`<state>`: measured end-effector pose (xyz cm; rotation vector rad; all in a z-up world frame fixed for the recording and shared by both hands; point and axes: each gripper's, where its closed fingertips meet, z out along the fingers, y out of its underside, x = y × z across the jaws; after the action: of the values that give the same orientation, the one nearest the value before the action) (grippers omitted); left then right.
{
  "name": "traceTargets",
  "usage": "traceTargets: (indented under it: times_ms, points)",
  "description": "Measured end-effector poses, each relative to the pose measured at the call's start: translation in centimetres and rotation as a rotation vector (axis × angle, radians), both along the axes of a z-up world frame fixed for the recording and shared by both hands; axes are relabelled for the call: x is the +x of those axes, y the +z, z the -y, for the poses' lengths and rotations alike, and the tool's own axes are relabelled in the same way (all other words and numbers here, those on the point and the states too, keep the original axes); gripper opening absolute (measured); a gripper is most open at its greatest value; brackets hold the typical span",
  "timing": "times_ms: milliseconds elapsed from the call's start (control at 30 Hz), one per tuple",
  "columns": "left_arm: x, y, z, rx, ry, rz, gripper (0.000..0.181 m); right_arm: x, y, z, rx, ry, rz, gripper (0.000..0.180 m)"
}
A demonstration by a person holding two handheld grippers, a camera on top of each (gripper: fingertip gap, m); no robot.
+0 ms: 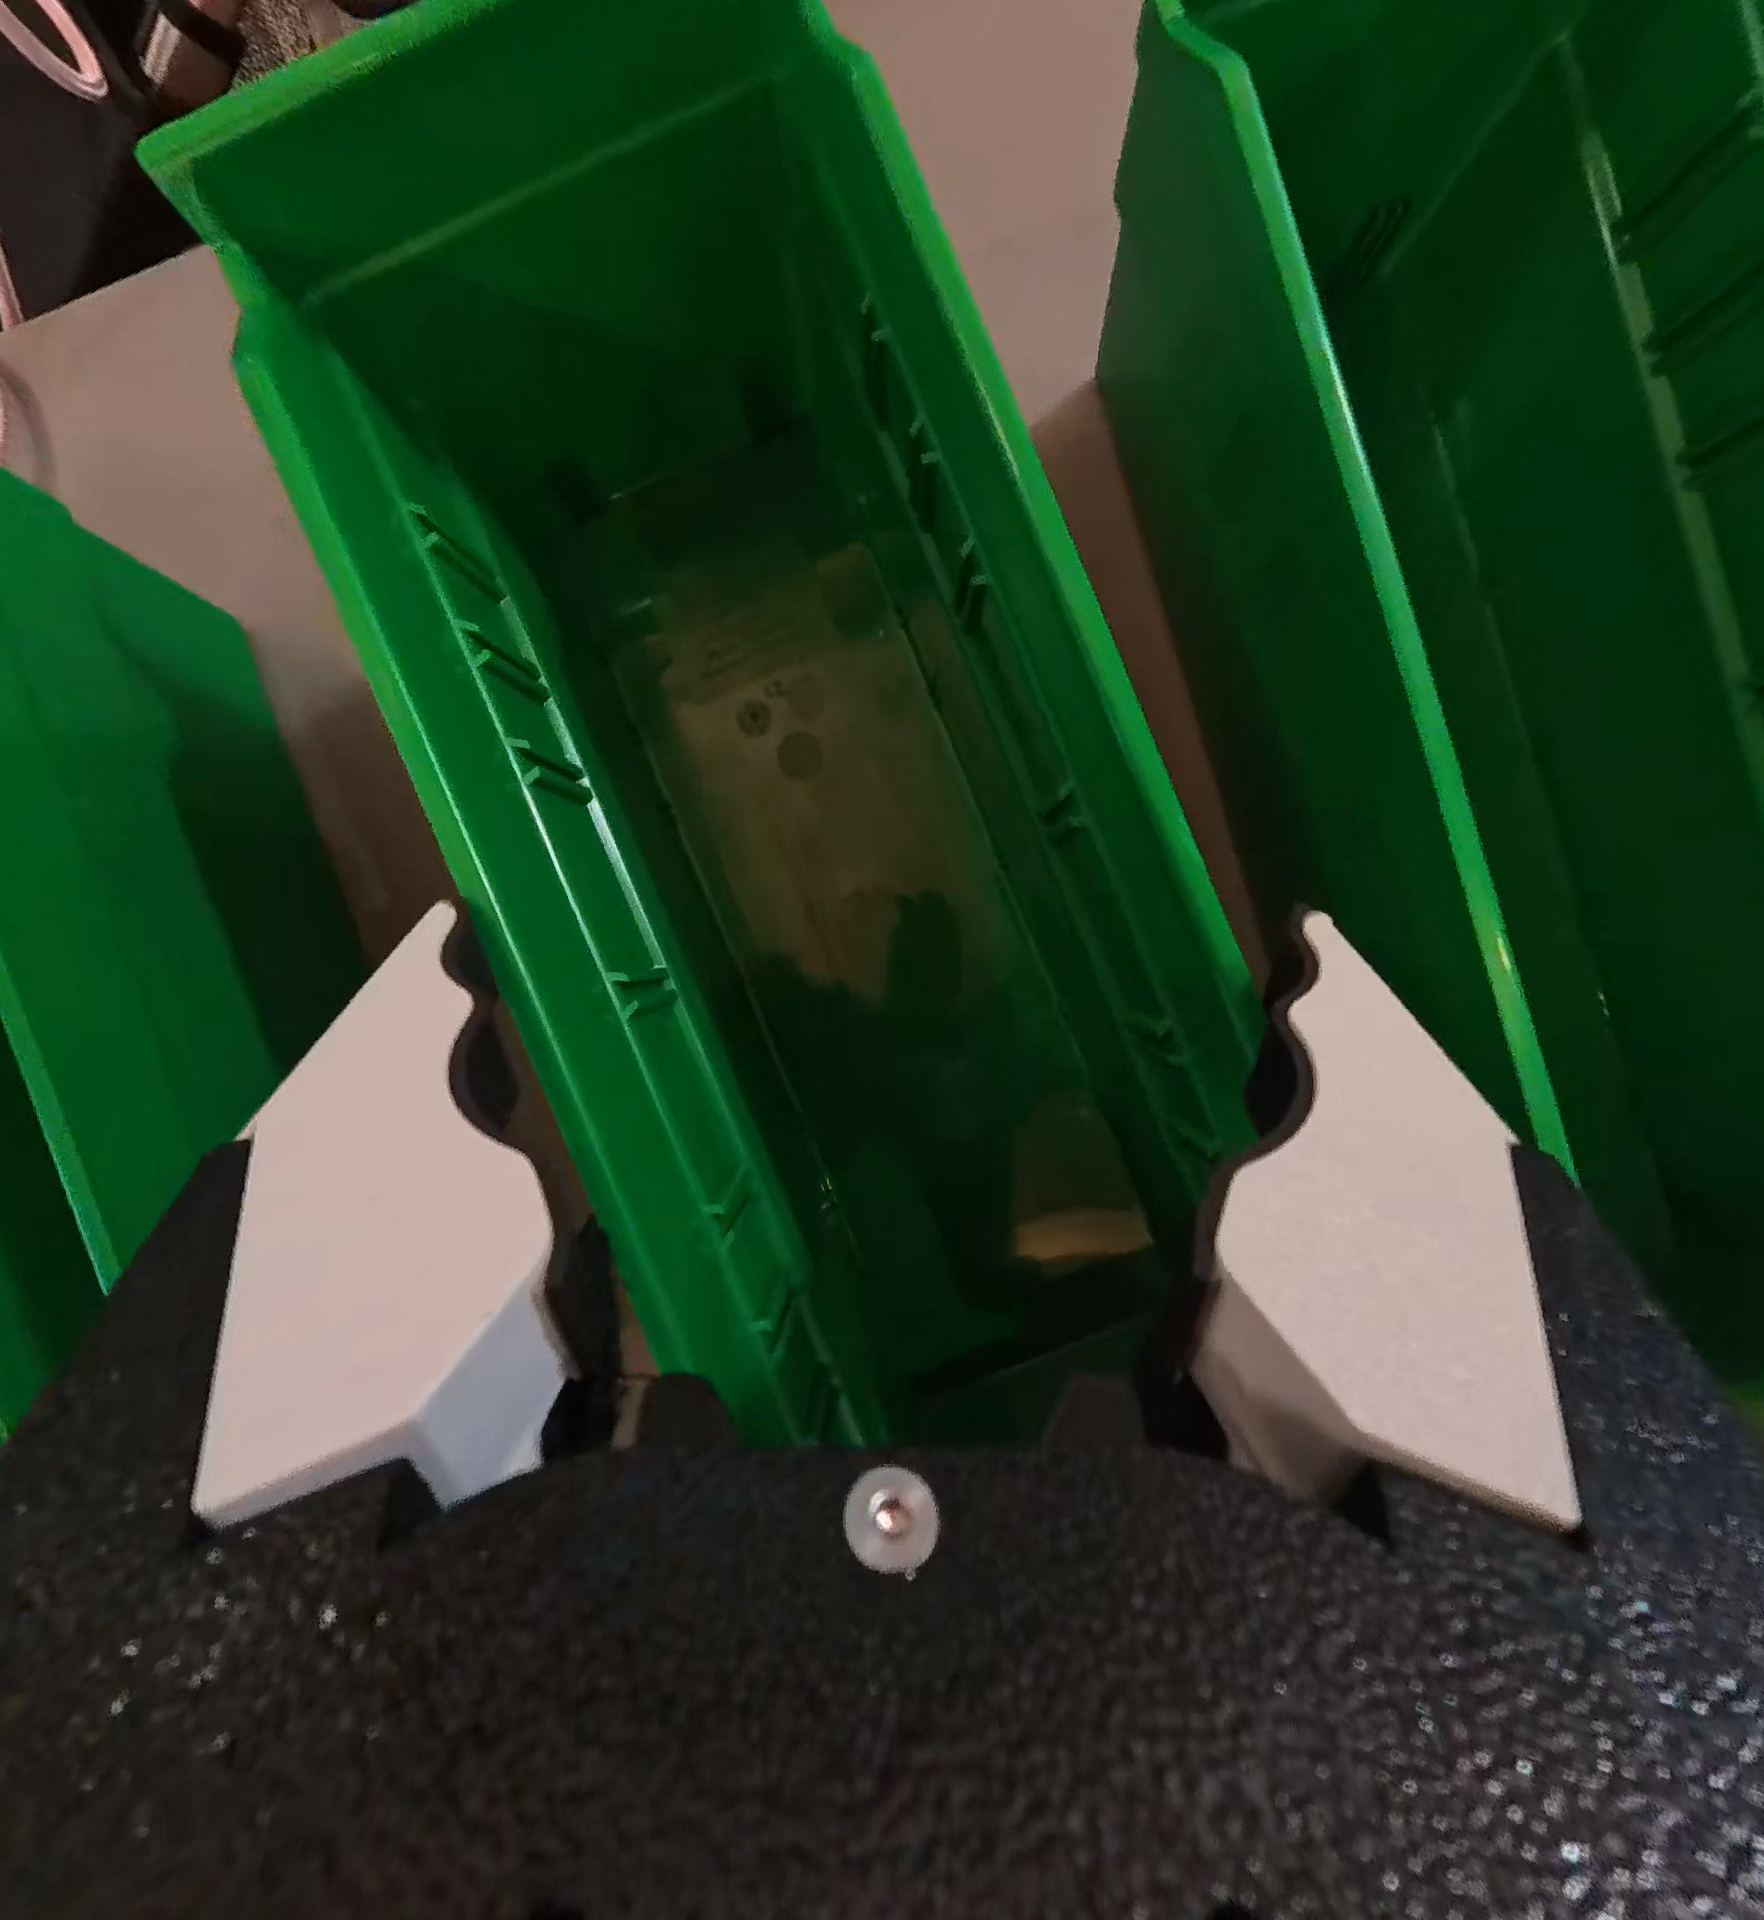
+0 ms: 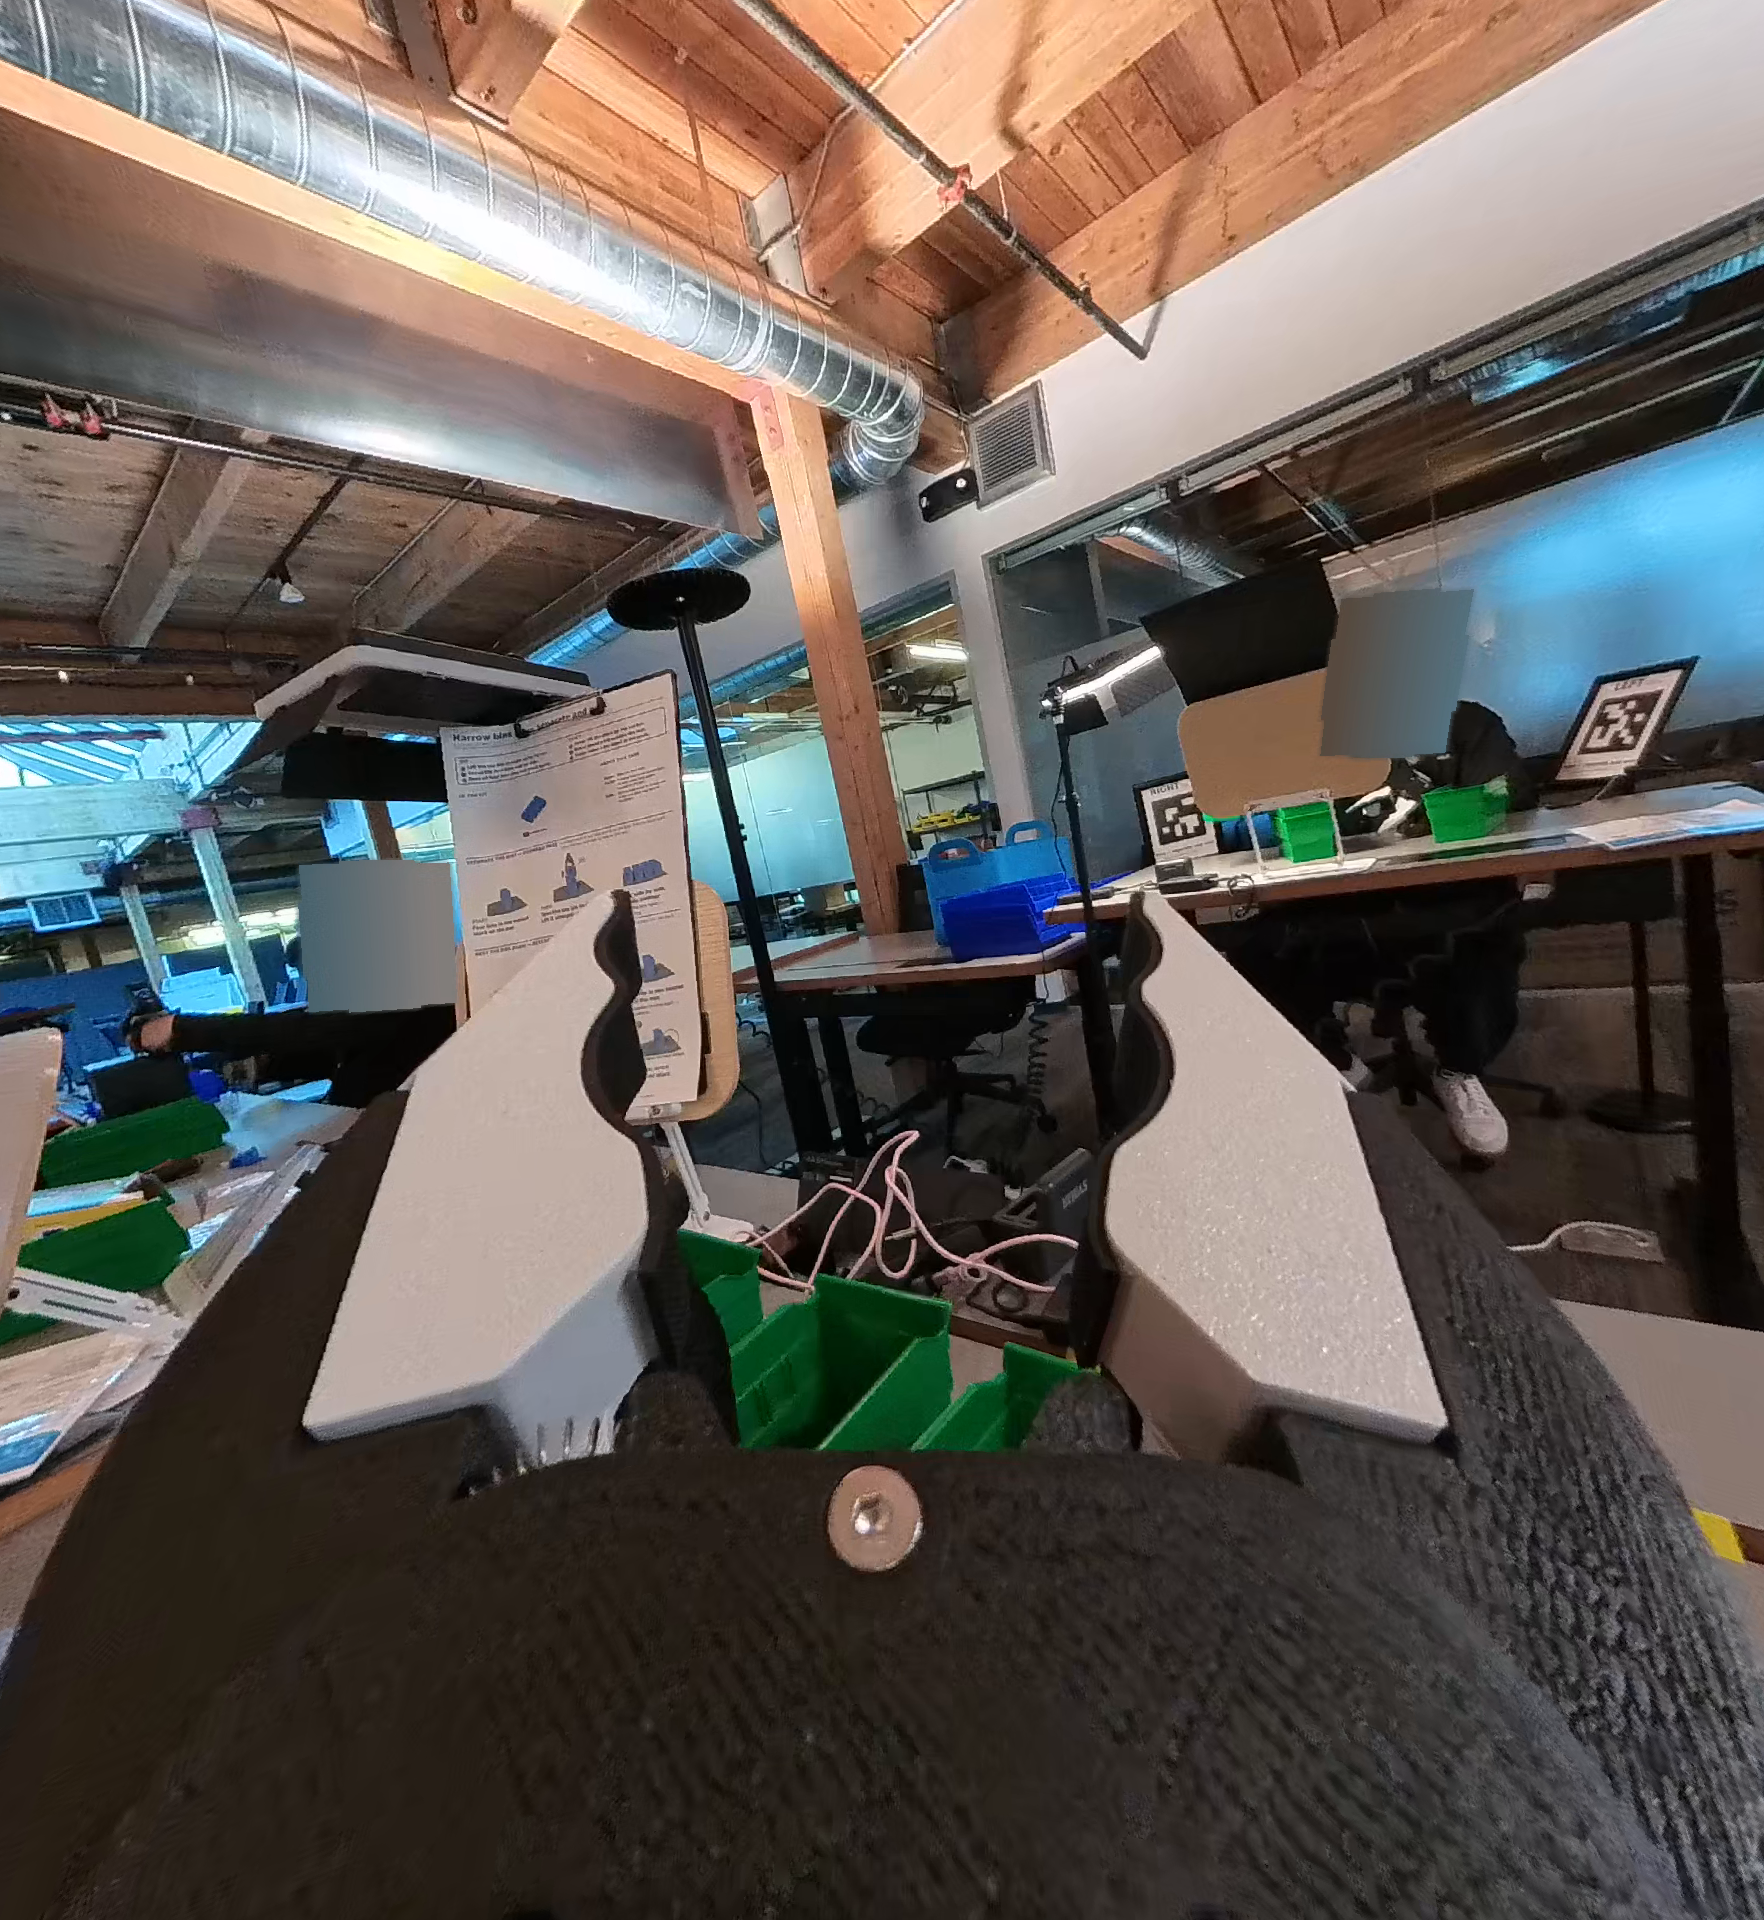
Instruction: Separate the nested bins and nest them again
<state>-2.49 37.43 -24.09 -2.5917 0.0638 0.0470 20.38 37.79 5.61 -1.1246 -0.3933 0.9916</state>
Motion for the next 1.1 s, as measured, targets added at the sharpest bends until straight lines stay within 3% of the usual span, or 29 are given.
traceTargets:
  times_ms: [567, 867, 1100]
  points:
    - [-1.8, 2.0, 0.7, 0.130, -0.095, 0.026, 0.110, -0.2, 0.1, 0.3, -0.005, 0.034, -0.011, 0.091]
    - [-2.2, 11.6, 1.7, 0.360, -0.093, 0.060, 0.111, 0.9, -0.3, -0.5, -0.032, 0.005, -0.030, 0.091]
    - [-8.0, 18.2, 3.9, 0.410, -0.016, -0.050, 0.112, 2.3, -0.1, -0.8, -0.039, -0.021, -0.068, 0.091]
